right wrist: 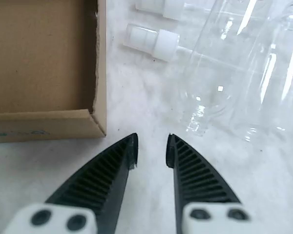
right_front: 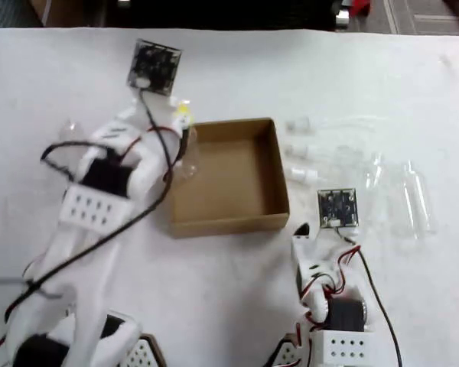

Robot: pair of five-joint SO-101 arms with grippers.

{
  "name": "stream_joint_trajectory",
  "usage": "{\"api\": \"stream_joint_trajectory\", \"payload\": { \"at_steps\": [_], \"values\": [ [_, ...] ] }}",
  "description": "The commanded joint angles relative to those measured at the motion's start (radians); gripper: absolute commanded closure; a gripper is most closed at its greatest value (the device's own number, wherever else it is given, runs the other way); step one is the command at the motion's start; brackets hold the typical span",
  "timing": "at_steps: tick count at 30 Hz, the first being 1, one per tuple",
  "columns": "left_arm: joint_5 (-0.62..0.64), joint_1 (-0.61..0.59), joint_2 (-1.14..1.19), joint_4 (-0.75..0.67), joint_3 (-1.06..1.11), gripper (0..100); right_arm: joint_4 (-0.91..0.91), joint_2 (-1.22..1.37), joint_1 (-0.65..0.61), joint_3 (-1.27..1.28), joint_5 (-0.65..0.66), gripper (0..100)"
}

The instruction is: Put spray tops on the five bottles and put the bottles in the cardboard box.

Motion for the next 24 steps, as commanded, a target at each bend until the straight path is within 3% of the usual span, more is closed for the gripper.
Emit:
{"api": "stream_joint_trajectory", "payload": {
  "at_steps": [1, 10, 16, 19, 24],
  "values": [
    [0.009, 0.001, -0.208, 0.008, 0.034, 98, -0.015, -0.010, -0.007, 0.011, 0.011, 90.7],
    [0.003, -0.039, -0.881, 0.014, 0.336, 98, -0.010, -0.010, -0.004, 0.011, 0.011, 90.7],
    [-0.137, -0.039, -1.293, 0.198, 0.427, 98, -0.010, -0.010, -0.001, 0.011, 0.005, 90.7],
    [-0.141, -0.048, -1.310, 0.296, 0.400, 98, -0.013, -0.010, -0.001, 0.011, 0.003, 90.7],
    [-0.141, -0.157, -1.210, 0.224, 0.468, 98, -0.015, -0.010, 0.001, 0.011, 0.003, 90.7]
  ]
}}
